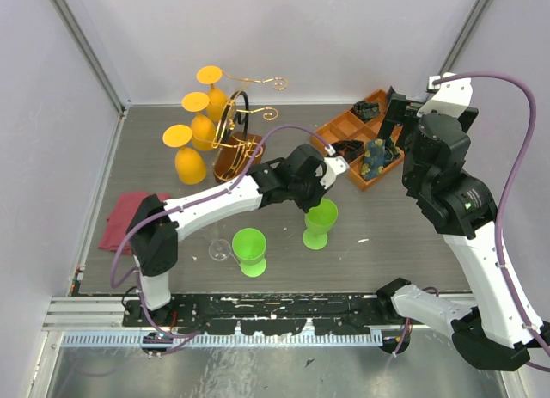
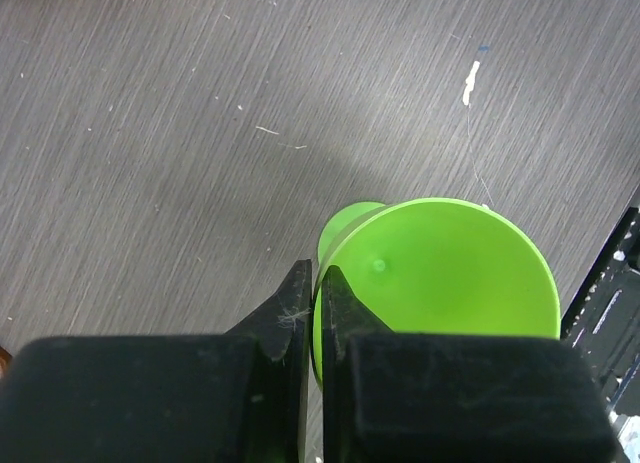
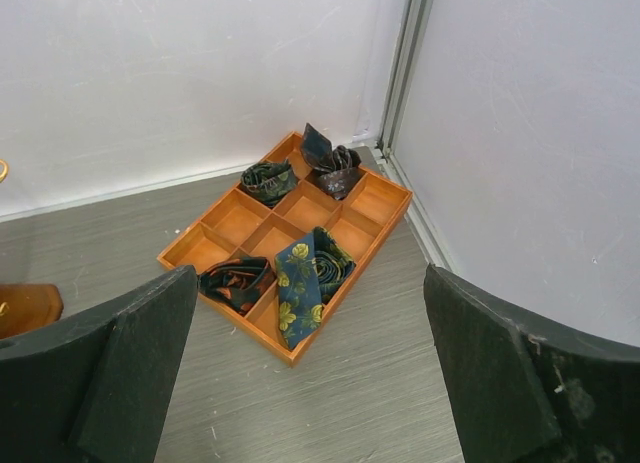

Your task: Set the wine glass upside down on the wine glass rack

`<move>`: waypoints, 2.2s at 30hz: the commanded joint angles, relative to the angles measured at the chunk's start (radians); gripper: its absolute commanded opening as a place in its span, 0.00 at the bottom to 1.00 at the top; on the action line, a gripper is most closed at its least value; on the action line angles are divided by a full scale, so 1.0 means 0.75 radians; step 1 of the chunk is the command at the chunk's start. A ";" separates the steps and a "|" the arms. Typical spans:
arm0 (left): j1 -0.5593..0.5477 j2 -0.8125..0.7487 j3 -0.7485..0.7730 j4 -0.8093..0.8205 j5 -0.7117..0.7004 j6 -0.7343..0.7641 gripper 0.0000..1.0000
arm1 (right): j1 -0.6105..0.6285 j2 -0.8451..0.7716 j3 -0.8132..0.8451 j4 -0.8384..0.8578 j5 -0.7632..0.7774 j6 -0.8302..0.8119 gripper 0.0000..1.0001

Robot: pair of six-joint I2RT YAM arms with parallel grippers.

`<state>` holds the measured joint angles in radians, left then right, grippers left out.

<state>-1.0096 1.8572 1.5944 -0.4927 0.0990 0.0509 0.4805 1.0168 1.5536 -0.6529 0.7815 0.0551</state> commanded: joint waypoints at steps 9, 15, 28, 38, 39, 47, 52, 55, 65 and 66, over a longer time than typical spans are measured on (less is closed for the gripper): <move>0.049 -0.271 0.050 0.153 -0.016 -0.022 0.00 | -0.003 0.003 0.026 0.096 -0.221 0.039 0.99; 0.048 -0.528 -0.083 0.469 -0.172 0.079 0.00 | -0.005 0.010 0.017 0.226 -0.529 0.154 0.97; 0.051 -0.986 -0.744 1.593 -0.359 0.376 0.00 | -0.005 -0.044 -0.137 0.711 -0.967 0.858 0.90; 0.049 -0.831 -0.948 2.232 -0.242 0.839 0.00 | -0.005 0.042 -0.220 0.826 -1.176 1.185 0.90; 0.049 -0.821 -0.948 2.268 -0.256 0.868 0.00 | -0.004 0.048 -0.225 0.816 -1.180 1.191 0.90; 0.049 -0.820 -0.959 2.314 -0.265 0.990 0.00 | -0.005 0.074 -0.264 0.828 -1.168 1.219 0.79; 0.049 -0.828 -0.979 2.316 -0.256 0.982 0.00 | -0.004 0.129 -0.278 0.900 -1.218 1.270 0.70; 0.049 -0.830 -0.981 2.317 -0.264 0.986 0.00 | -0.004 0.174 -0.298 0.985 -1.276 1.348 0.66; 0.048 -0.840 -0.987 2.333 -0.270 0.994 0.00 | -0.005 0.247 -0.309 1.055 -1.328 1.431 0.65; 0.049 -0.838 -0.987 2.336 -0.271 0.994 0.00 | -0.005 0.249 -0.309 1.062 -1.330 1.436 0.65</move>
<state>-0.9722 1.2564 0.8604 1.1774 -0.1032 0.7853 0.4805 1.2140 1.3087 0.0502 -0.1917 1.1038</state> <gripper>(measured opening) 0.077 0.651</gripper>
